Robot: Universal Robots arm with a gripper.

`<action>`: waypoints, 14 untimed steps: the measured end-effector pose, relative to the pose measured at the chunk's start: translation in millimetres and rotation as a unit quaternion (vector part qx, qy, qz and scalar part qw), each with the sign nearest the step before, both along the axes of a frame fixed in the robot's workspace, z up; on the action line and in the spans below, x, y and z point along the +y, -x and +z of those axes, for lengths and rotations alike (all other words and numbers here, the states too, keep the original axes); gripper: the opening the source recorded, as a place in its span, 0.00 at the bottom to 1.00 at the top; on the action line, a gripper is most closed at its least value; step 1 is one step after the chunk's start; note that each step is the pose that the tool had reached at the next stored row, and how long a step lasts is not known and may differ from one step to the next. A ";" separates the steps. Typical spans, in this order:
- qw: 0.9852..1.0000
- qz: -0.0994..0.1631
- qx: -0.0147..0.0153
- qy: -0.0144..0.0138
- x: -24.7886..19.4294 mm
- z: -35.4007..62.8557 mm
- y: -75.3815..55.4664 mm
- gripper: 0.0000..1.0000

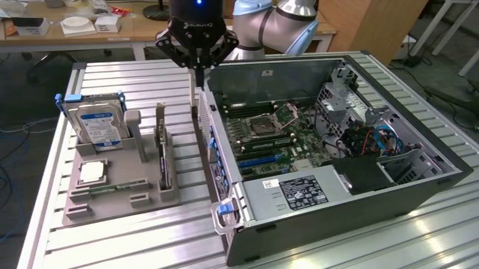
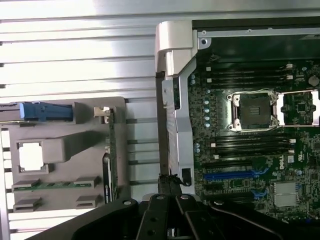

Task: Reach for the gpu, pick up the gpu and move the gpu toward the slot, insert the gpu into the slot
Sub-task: 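Reach for the gpu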

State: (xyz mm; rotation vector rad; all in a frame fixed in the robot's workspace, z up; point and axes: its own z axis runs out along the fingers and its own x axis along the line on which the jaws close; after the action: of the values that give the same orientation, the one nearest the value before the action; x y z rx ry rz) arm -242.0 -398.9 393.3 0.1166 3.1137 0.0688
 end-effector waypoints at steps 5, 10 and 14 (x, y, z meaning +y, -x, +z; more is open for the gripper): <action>1.000 0.000 0.000 0.000 0.0 0.0 10.2 0.10; 1.000 0.000 0.000 0.000 0.0 0.0 20.5 0.10; 1.000 0.000 0.000 0.000 0.0 0.0 28.7 0.10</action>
State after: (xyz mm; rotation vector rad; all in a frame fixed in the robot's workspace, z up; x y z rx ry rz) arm -270.7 -398.9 393.3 0.1164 3.1137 0.0688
